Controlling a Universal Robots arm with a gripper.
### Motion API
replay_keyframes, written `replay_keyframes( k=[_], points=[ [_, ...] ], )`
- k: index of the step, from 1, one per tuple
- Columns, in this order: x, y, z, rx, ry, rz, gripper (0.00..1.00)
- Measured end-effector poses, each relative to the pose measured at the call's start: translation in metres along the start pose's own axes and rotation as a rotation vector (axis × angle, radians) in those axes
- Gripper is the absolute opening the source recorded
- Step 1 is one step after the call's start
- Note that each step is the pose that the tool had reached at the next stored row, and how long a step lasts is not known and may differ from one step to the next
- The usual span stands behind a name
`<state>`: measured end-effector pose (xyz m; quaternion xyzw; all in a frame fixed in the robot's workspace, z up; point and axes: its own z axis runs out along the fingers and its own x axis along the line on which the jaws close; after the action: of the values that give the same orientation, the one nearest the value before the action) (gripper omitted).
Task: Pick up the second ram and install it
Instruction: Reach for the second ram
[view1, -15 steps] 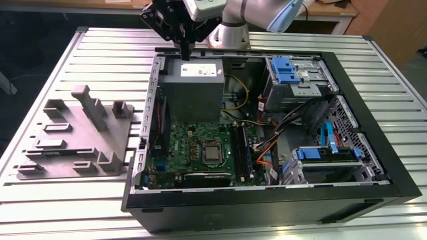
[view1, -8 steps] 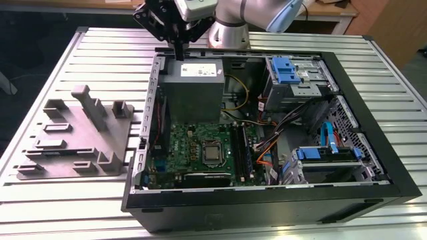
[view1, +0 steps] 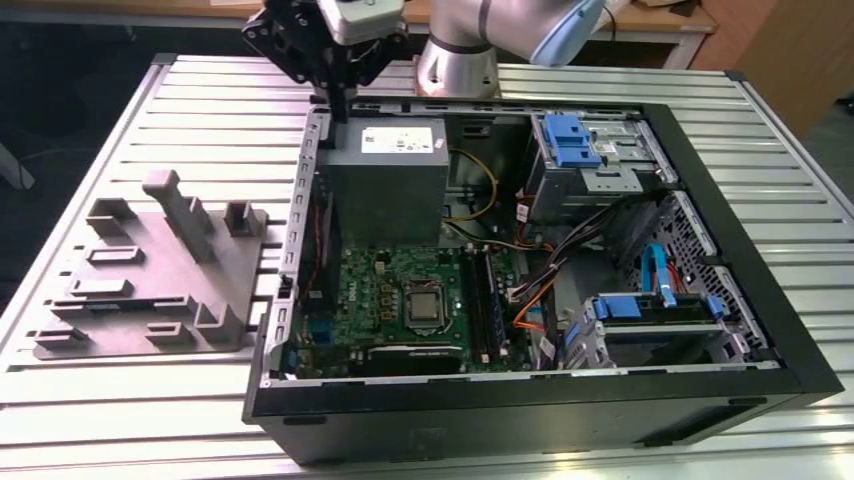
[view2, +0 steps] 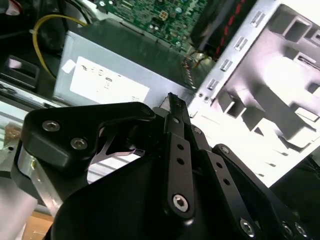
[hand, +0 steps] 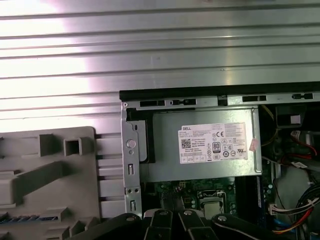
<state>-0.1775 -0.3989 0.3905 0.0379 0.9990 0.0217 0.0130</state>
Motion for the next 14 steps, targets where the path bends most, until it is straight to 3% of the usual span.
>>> replay_keyframes(
  k=[14],
  points=[
    [0.0482,-0.0038,0.0026,-0.0001,-0.0001,0.000,0.11]
  ],
)
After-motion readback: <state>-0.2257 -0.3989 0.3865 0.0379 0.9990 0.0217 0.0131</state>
